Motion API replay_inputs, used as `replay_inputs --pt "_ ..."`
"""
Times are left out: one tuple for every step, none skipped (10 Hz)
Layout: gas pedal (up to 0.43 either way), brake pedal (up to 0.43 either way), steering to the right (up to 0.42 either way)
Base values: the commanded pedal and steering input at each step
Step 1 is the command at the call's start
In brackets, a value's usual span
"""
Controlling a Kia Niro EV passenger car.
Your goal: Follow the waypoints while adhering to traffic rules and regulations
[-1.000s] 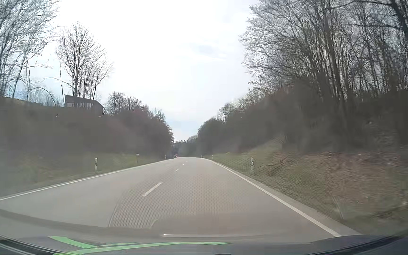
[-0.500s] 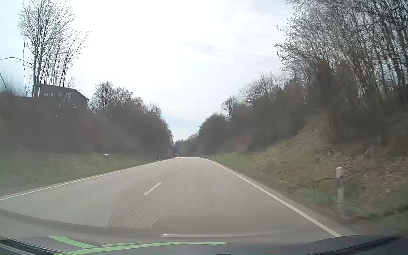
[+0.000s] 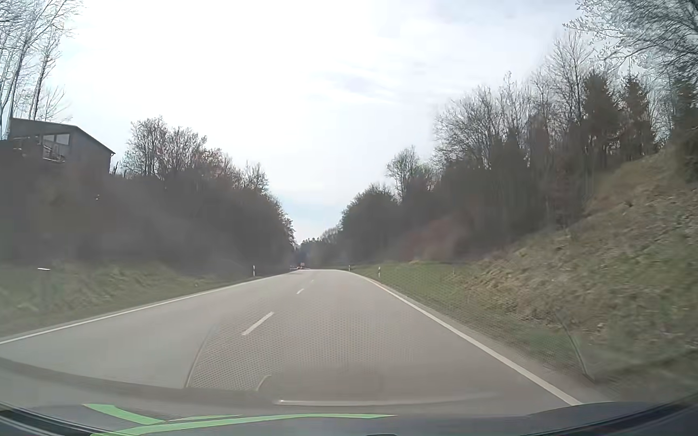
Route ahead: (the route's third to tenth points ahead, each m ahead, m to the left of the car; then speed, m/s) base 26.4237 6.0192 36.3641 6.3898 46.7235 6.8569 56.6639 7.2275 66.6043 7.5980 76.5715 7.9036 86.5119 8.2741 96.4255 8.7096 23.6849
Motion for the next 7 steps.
replay_inputs --pt "0.169 0.0 -0.001" --pt "0.177 0.0 -0.001" --pt "0.177 0.0 -0.001" --pt "0.177 0.0 -0.001" --pt "0.177 0.0 -0.001" --pt "0.177 0.0 -0.001" --pt "0.177 0.0 -0.001"
